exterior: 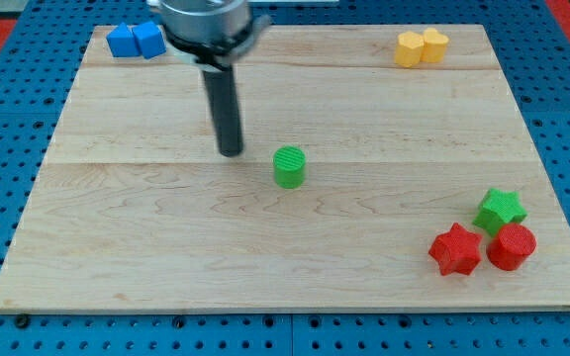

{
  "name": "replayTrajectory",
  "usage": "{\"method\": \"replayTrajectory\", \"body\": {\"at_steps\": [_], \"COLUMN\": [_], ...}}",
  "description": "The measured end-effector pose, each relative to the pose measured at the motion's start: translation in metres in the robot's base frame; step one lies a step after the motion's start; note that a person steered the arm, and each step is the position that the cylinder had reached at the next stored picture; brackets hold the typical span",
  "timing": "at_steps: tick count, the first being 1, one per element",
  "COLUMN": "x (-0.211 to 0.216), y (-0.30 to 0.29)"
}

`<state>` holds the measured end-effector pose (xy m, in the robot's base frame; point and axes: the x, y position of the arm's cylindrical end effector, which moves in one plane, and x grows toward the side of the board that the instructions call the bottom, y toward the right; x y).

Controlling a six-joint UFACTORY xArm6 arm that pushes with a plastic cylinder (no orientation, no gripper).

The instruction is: Slide the green circle to the bottom right

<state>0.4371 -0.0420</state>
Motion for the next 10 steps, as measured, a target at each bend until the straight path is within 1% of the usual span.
{"method": "replayTrajectory", "body": {"at_steps": [1, 2, 3, 4, 5, 6, 7, 8, 9, 10], "x": [0.018, 0.019, 0.006, 0.016, 0.045, 0.066, 0.066, 0.055, 0.050, 0.062], "y": [0.084, 0.107, 0.070, 0.060, 0.112, 0.169, 0.171, 0.162, 0.165, 0.170]}}
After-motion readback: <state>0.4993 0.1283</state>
